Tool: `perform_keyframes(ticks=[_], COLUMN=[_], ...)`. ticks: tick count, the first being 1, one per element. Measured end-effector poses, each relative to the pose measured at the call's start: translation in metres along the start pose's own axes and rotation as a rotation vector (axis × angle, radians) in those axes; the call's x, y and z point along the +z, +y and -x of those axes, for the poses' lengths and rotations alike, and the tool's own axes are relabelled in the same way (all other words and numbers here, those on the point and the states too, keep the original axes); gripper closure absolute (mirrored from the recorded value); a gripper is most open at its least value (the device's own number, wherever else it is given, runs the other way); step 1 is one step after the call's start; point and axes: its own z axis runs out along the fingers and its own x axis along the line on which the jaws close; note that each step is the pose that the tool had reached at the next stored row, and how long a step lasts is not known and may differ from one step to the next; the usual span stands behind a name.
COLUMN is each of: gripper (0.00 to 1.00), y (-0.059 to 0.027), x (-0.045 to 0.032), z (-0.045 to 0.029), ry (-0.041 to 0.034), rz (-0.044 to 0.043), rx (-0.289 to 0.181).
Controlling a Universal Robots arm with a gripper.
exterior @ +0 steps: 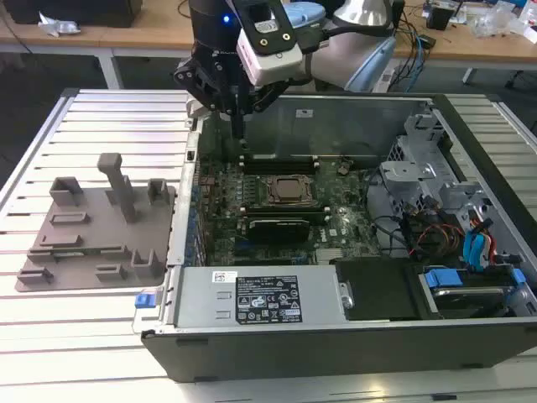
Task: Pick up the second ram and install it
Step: 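Reach for the second ram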
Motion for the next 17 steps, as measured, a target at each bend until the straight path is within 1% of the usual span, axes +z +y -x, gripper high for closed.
perform_keyframes(ticks=[1,2,3,5,7,9,11,14,15,16,17], gripper=[0.9,0.9,0.9,0.9,0.9,0.9,0.9,0.9,0.9,0.9,0.9], y=[-0.0004,-0.001,-0.0014,-0.0018,-0.0026,-0.0031,-0.0046,-0.0057,-0.0064,-0.0068,-0.0071], x=[-0.0002,-0.0004,-0.0005,-0.0006,-0.0009,-0.0011,-0.0017,-0.0021,-0.0023,-0.0024,-0.0025], z=[-0.0052,-0.0139,-0.0192,-0.024,-0.0342,-0.0422,-0.0618,-0.0776,-0.0857,-0.0917,-0.0951], ry=[0.0,-0.0004,-0.0007,-0.0008,-0.0012,-0.0012,-0.0016,-0.0017,-0.0018,-0.0018,-0.0018], rz=[0.0,0.0,0.0001,0.0,0.0001,0.0001,0.0001,0.0001,0.0001,0.0001,0.0001], rx=[0.0,0.0,0.0,0.0,0.0,0.0,0.0,0.0,0.0,0.0,0.0])
